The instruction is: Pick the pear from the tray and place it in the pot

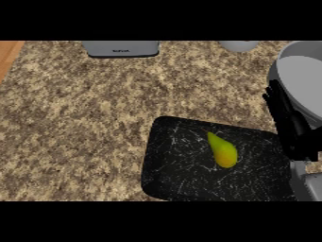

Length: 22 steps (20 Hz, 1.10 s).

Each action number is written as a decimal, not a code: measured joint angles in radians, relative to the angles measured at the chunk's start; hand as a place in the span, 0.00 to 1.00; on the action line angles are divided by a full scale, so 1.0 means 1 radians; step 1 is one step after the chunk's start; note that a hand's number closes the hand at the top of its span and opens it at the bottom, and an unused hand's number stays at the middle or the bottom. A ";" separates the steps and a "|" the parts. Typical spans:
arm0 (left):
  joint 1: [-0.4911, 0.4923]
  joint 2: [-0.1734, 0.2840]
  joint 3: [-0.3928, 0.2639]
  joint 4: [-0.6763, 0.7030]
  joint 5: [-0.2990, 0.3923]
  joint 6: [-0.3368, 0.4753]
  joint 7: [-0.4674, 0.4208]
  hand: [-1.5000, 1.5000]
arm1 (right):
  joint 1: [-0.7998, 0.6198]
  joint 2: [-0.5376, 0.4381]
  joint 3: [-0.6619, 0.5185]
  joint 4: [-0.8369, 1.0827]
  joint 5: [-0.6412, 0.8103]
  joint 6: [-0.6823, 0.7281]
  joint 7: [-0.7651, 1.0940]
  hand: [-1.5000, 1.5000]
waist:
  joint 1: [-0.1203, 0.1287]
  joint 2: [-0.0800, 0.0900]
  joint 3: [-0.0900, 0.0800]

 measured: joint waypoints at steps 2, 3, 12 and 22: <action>-0.032 -0.011 -0.019 -0.042 -0.006 -0.001 0.001 0.50 | -0.038 0.003 0.003 0.018 -0.057 0.094 -0.006 1.00 | 0.011 0.001 -0.007; -0.059 -0.018 -0.027 -0.064 -0.003 -0.012 -0.009 0.50 | -0.068 0.010 0.014 0.020 -0.090 0.148 -0.005 1.00 | 0.023 0.004 -0.009; -0.269 -0.128 -0.122 -0.228 0.044 -0.105 -0.073 0.50 | -0.283 -0.086 0.100 0.099 -0.129 0.609 -0.151 0.00 | 0.082 0.033 -0.014; -0.353 -0.185 -0.164 -0.244 0.048 -0.111 -0.065 0.50 | -0.411 -0.260 0.101 0.240 0.001 0.910 -0.441 0.00 | 0.082 0.036 -0.015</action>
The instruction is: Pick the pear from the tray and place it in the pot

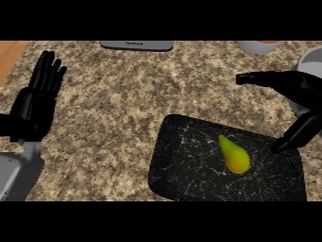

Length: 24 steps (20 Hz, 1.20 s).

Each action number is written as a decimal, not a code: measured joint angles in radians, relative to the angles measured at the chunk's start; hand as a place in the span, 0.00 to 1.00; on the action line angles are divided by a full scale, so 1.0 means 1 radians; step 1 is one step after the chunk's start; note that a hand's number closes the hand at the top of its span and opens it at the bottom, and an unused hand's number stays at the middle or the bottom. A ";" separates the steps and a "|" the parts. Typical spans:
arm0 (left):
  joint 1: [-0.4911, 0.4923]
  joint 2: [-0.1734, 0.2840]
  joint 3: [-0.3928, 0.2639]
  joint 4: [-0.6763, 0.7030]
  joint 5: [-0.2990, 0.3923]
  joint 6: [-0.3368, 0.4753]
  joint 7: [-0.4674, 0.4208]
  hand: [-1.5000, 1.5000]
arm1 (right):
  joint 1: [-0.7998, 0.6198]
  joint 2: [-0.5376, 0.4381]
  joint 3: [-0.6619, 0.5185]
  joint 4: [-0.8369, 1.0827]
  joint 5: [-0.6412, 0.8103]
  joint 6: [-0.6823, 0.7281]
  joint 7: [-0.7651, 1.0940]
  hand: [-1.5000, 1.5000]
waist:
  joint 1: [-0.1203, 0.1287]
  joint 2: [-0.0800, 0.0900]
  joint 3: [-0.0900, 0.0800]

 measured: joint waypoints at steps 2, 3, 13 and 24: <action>-0.016 -0.009 -0.008 0.003 -0.004 0.002 0.003 0.50 | -0.031 -0.026 0.027 0.006 0.058 -0.005 -0.017 0.00 | 0.005 0.001 0.000; -0.022 -0.013 -0.011 0.009 -0.006 0.004 0.005 0.50 | -0.045 -0.038 0.045 0.004 0.089 -0.009 -0.027 0.00 | 0.005 0.000 -0.001; -0.056 -0.027 -0.013 0.037 -0.027 0.020 0.021 0.50 | -0.127 -0.105 0.267 0.036 0.359 -0.125 -0.194 0.00 | -0.001 -0.011 -0.005; -0.058 -0.029 0.003 0.066 -0.034 0.004 0.017 0.50 | -0.187 -0.056 0.506 0.225 0.528 -0.264 -0.350 0.00 | -0.017 -0.018 -0.008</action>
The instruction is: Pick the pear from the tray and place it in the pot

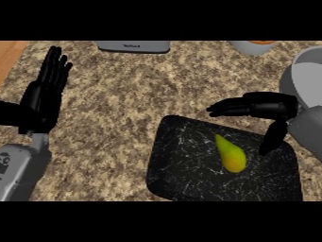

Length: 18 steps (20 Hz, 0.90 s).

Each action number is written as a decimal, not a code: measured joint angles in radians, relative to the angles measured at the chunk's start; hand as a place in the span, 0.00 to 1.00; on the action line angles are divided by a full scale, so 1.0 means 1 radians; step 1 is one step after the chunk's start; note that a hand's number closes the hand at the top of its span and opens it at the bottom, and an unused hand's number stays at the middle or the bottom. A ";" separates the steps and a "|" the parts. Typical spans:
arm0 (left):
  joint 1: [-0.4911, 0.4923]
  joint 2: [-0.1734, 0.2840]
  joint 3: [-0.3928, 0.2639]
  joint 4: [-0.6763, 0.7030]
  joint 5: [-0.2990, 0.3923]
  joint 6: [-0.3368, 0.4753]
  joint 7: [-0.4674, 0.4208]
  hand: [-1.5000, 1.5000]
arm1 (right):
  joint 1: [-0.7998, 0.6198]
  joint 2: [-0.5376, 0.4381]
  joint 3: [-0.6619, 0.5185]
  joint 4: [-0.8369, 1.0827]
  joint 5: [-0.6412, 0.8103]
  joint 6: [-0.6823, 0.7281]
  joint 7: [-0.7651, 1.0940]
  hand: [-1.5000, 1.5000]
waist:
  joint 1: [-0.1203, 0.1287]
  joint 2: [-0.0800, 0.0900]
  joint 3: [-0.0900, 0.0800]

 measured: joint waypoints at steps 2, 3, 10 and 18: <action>0.001 -0.003 0.002 0.004 -0.003 0.000 -0.002 0.50 | -0.005 0.011 0.029 0.030 0.016 -0.026 -0.032 0.00 | -0.006 -0.002 0.000; 0.008 -0.011 -0.005 0.000 -0.009 0.006 -0.002 0.50 | -0.007 0.018 0.042 0.045 0.021 -0.038 -0.046 0.00 | -0.007 -0.003 0.000; 0.021 -0.006 0.016 -0.015 -0.011 0.007 0.010 0.50 | -0.021 0.060 0.088 0.122 0.014 -0.099 -0.120 0.00 | -0.020 -0.009 -0.001; 0.032 -0.008 0.039 -0.020 -0.020 -0.006 0.020 0.50 | -0.062 0.147 0.124 0.255 0.079 -0.145 -0.135 0.00 | -0.035 -0.014 -0.002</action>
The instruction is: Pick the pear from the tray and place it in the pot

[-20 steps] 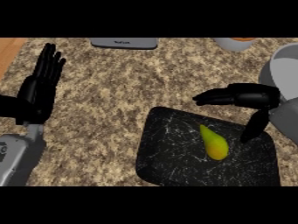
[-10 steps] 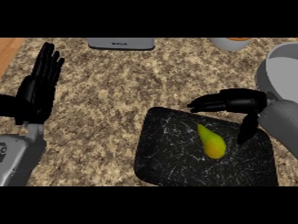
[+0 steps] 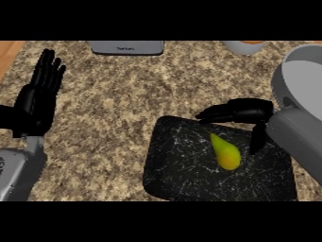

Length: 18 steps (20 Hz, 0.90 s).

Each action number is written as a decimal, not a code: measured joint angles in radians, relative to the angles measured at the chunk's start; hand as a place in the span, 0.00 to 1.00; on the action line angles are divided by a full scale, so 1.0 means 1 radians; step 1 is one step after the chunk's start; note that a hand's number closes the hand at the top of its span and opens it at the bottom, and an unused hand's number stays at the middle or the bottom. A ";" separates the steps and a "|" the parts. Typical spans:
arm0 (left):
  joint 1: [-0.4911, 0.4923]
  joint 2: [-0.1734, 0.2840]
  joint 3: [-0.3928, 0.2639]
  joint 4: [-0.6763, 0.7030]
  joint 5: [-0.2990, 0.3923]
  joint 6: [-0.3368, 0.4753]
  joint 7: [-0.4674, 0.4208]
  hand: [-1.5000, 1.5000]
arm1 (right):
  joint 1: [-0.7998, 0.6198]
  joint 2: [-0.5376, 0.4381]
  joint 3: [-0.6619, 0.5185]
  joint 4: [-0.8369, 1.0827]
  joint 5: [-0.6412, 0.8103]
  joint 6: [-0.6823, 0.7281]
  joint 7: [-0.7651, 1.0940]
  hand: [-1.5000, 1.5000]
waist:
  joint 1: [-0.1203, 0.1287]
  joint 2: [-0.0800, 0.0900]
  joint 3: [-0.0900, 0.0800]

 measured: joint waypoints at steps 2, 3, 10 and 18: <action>0.011 -0.006 -0.007 -0.028 -0.010 0.011 0.016 0.50 | 0.005 0.022 0.007 0.023 0.011 -0.011 -0.001 0.00 | -0.001 -0.001 0.000; 0.023 -0.007 -0.009 -0.041 -0.015 0.013 0.016 0.50 | 0.010 0.036 0.011 0.037 0.018 -0.018 -0.003 0.00 | 0.000 -0.002 0.000; 0.022 -0.012 0.020 -0.020 -0.016 -0.007 0.009 0.50 | 0.007 0.106 0.026 0.082 0.057 -0.050 -0.017 0.00 | -0.006 -0.006 -0.005; 0.024 -0.012 0.038 -0.002 -0.020 -0.029 -0.004 0.50 | 0.010 0.141 0.057 0.059 0.099 -0.081 -0.043 1.00 | -0.009 -0.012 -0.013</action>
